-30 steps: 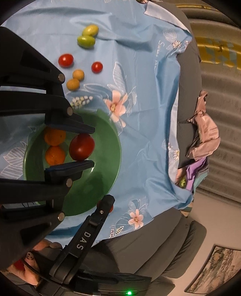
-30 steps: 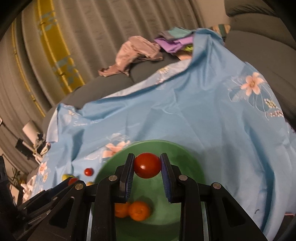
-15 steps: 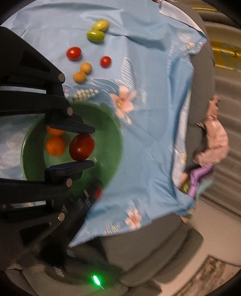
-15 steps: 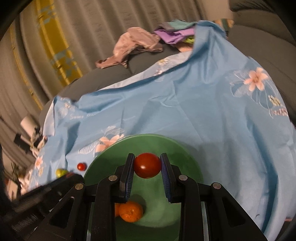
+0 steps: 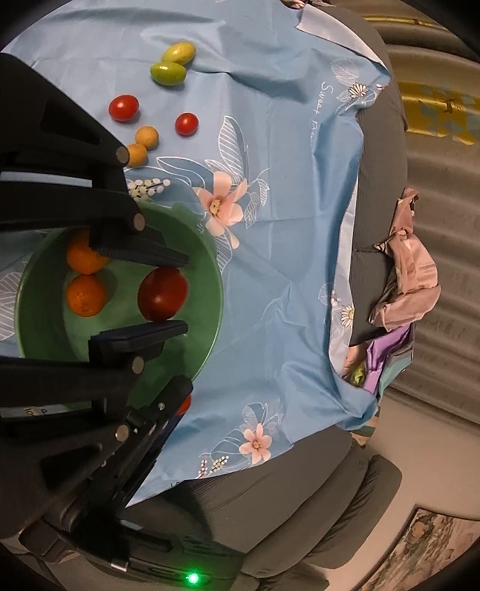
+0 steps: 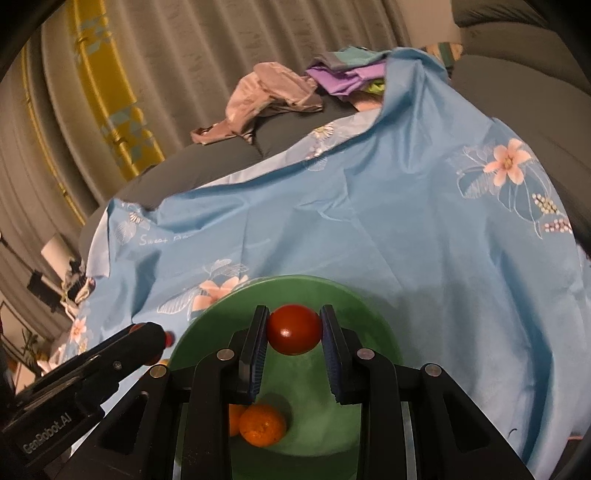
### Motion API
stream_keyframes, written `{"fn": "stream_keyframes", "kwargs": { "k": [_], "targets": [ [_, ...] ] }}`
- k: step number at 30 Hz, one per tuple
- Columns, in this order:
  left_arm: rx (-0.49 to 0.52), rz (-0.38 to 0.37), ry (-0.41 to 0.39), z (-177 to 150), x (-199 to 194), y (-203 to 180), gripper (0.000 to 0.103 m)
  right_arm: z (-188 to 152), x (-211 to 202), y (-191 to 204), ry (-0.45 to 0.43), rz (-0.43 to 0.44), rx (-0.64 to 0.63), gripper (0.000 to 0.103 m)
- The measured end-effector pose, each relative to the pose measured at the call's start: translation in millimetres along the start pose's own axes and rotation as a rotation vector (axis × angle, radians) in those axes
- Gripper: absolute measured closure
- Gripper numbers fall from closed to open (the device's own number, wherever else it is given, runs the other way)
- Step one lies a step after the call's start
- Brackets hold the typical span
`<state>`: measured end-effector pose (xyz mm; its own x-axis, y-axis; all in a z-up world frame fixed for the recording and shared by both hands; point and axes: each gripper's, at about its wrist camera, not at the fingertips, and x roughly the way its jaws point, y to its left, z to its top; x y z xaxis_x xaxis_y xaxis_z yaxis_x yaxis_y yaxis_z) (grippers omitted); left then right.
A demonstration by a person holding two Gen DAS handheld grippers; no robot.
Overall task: Organize fruits
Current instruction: 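Open the right tool to drop the tomato while the left tool drops its tomato into the bowl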
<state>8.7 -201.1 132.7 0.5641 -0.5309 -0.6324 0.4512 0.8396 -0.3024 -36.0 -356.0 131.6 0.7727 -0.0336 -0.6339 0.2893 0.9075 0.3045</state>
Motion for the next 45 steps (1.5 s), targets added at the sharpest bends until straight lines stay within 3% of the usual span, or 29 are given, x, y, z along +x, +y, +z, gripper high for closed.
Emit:
{"fn": "stream_keyframes", "kwargs": {
  "k": [12,22,40,43,45],
  "targets": [
    [0.018,0.018,0.060,-13,18,-5,0.074,-3,17,-18,0.076,-0.021,0.050,0.073],
    [0.029,0.021,0.114,-25,32,-6,0.073,-10,35,-12,0.160,-0.028,0.014,0.073],
    [0.006,0.026,0.147,-31,45,1,0.073,-12,44,-8,0.195,-0.088,-0.021,0.073],
    [-0.009,0.034,0.143,-29,42,5,0.060,-11,44,-9,0.191,-0.112,-0.027,0.072],
    [-0.029,0.008,0.115,-27,30,10,0.045,-10,42,-11,0.178,-0.118,-0.024,0.062]
  ]
}}
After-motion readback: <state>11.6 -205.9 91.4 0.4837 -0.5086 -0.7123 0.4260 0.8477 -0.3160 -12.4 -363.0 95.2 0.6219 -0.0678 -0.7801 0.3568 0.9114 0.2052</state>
